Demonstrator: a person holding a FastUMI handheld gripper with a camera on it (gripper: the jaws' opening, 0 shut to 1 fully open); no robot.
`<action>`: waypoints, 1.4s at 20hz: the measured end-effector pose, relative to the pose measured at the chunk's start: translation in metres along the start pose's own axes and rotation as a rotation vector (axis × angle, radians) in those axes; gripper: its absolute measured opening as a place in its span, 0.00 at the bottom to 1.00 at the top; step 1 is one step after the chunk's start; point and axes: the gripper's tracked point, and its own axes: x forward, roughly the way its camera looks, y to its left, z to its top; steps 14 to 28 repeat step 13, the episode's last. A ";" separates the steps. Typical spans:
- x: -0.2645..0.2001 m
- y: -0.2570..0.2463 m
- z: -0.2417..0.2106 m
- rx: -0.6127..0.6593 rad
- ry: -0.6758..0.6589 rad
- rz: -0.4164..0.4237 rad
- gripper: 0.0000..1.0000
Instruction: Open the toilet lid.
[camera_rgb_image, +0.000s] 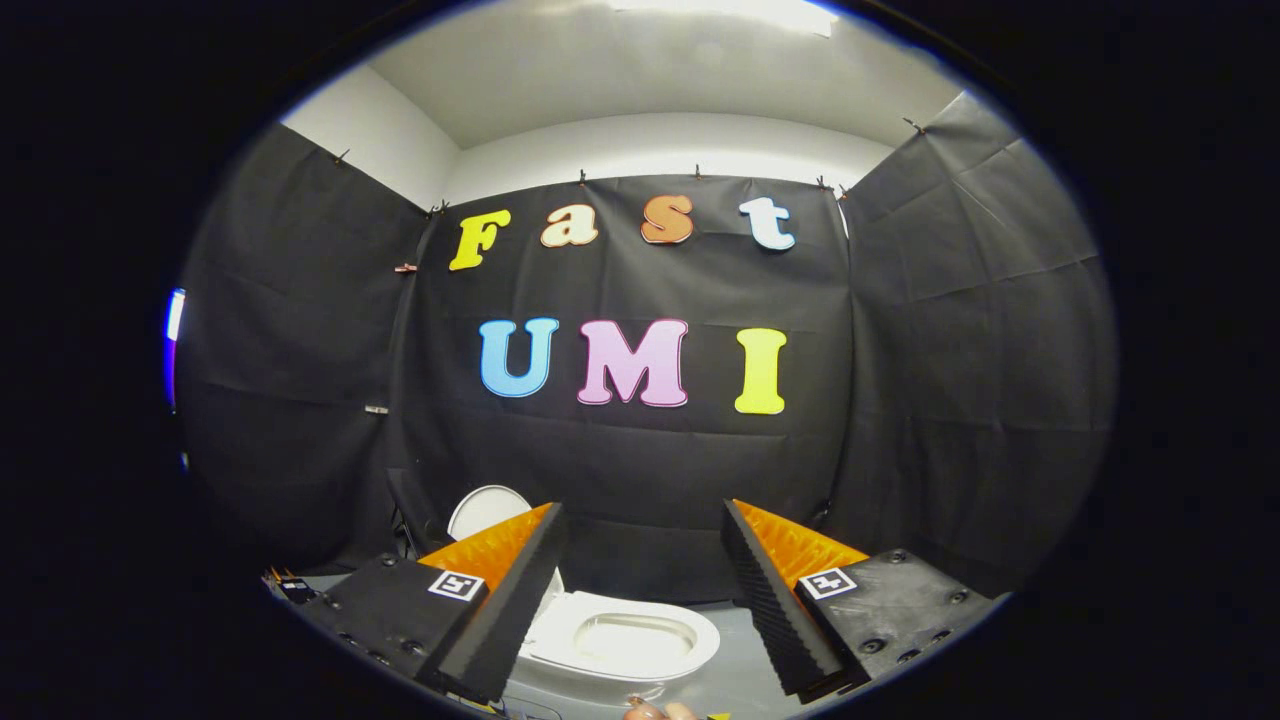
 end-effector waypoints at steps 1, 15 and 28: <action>0.000 -0.001 0.000 0.004 0.000 -0.002 0.98; -0.001 0.000 0.000 0.000 0.004 0.002 0.98; -0.001 0.000 0.000 0.000 0.004 0.002 0.98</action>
